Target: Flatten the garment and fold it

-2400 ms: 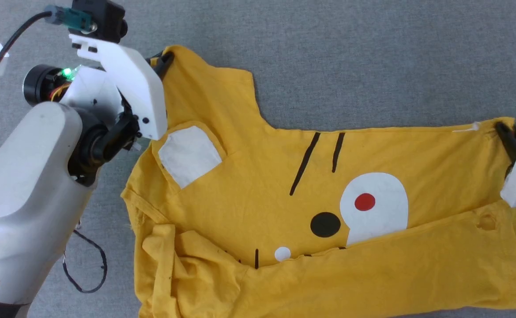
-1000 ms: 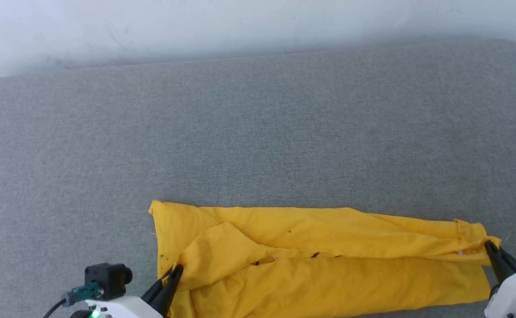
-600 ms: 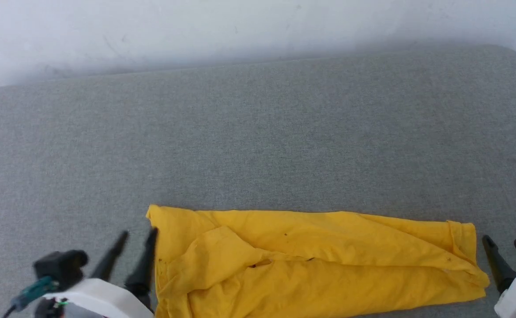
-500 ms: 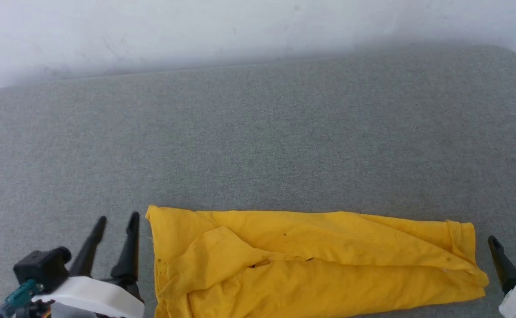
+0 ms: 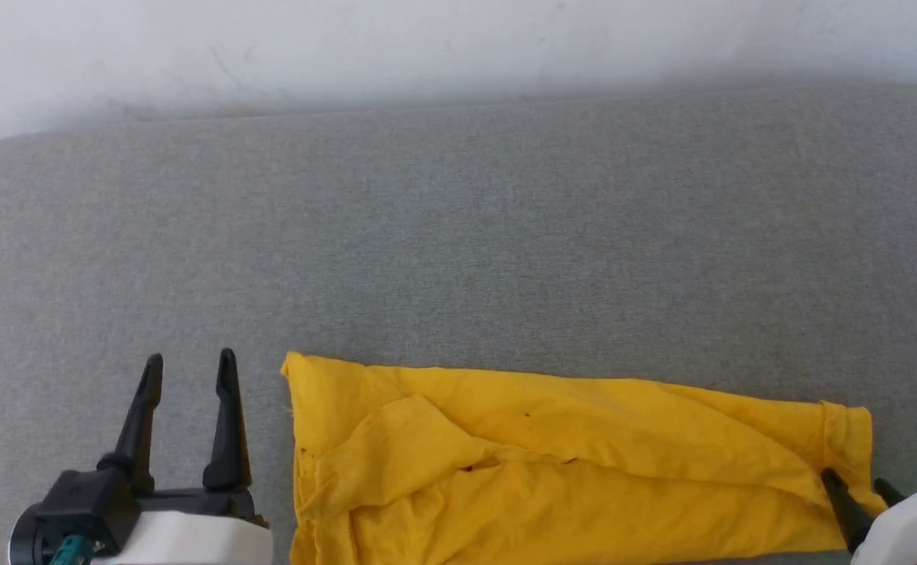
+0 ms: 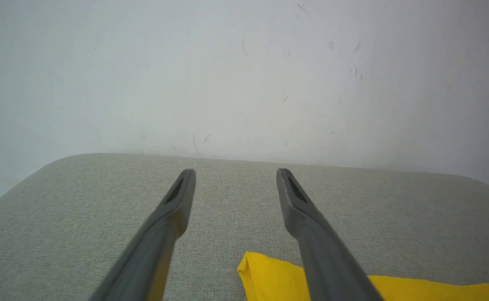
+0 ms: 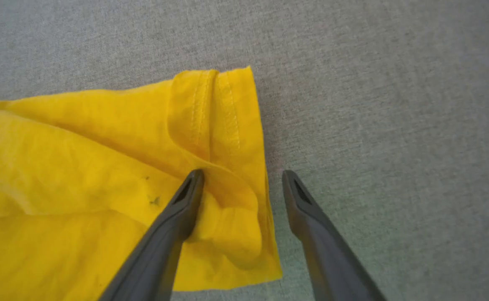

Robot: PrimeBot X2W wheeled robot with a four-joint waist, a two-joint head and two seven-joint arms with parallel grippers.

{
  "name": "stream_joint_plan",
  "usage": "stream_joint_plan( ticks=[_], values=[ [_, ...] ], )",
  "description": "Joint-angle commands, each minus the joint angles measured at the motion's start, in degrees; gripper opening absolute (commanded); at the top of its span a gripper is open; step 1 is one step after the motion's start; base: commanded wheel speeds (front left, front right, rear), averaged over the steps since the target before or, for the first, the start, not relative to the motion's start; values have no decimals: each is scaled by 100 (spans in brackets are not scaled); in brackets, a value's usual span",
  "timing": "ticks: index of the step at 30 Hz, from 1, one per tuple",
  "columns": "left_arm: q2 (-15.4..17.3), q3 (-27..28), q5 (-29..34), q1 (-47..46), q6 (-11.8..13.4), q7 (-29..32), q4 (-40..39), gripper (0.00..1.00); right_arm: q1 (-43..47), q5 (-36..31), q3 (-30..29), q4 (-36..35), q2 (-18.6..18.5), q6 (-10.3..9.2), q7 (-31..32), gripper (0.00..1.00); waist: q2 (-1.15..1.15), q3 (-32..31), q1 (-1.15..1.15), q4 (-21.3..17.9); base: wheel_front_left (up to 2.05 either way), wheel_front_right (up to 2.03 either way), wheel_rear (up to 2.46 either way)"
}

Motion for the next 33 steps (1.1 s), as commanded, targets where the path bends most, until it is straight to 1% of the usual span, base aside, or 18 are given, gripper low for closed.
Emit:
stream_joint_plan(
  ticks=[1, 5, 6, 7, 12, 15, 18, 19, 21, 22, 23, 26, 28, 30, 31, 32, 33],
  values=[
    [-84, 65, 91, 83, -94, -26, 42, 100, -129, 57, 58, 180, -4, -11, 6, 100, 1, -10, 0, 65, 0, 0, 0],
    [-217, 112, 179, 114, -273, -26, 146, 100, -198, 249, 322, 625, -138, -11, 73, 100, 1, -28, 0, 145, 0, 0, 0],
    [-246, 118, 193, 114, -314, -26, 172, 100, -227, 326, 346, 727, -143, -11, 89, 47, 1, -40, 0, 160, 0, 0, 0],
    [-274, 126, 205, 111, -351, -26, 196, 100, -259, 402, 370, 817, -142, -11, 106, 0, 1, -52, 0, 173, 0, 0, 0],
    [-358, 149, 270, 126, -495, -26, 329, 100, -385, 530, 439, 1057, -238, -11, 28, 0, 1, -166, 0, 199, 0, 0, 0],
    [-388, 164, 307, 162, -541, -27, 390, 100, -458, 512, 344, 1072, -338, -11, -73, 0, 1, -261, 0, 189, 0, 0, 0],
    [-407, 165, 331, 211, -580, -27, 437, 100, -521, 434, 61, 1062, -507, -11, -185, 0, 1, -339, 0, 179, 0, 0, 0],
    [-407, 165, 331, 211, -580, -27, 437, 100, -521, 434, 61, 1062, -507, -11, -185, 0, 1, -339, 0, 179, 0, 0, 0],
    [-435, 134, 334, 254, -620, -27, 491, 100, -568, 437, -318, 1094, -695, -11, -221, 0, 1, -392, 0, 170, 0, 0, 0],
    [-435, 134, 334, 254, -620, -27, 491, 100, -568, 437, -318, 1094, -695, -11, -221, 0, 1, -392, 0, 170, 0, 0, 0],
    [-444, 103, 337, 277, -641, -27, 541, 100, -557, 389, -579, 1108, -850, -11, -219, 0, 1, -416, 0, 167, 0, 0, 0],
    [-456, 72, 336, 287, -641, -26, 611, 100, -489, 278, -873, 1060, -1026, -11, -216, 0, 1, -430, 0, 164, 0, 0, 0],
    [-457, 64, 338, 285, -641, -26, 628, 100, -458, 258, -907, 1018, -1045, -11, -201, 0, 1, -432, 0, 159, 0, 0, 0],
    [-472, 58, 332, 279, -632, -26, 664, 100, -346, 310, -819, 805, -971, -11, -76, 0, 1, -432, 0, 132, 0, 0, 0],
    [-472, 58, 332, 279, -632, -26, 664, 100, -346, 310, -819, 805, -971, -11, -76, 0, 1, -432, 0, 132, 0, 0, 0],
    [-484, 58, 322, 276, -632, -26, 674, 100, -296, 338, -726, 699, -933, -11, -17, 0, 1, -431, 0, 123, 0, 0, 0],
    [-515, 57, 303, 268, -638, -26, 692, 100, -198, 453, -491, 451, -816, -11, 128, 0, 1, -430, 0, 104, 0, 0, 0]
  ],
)
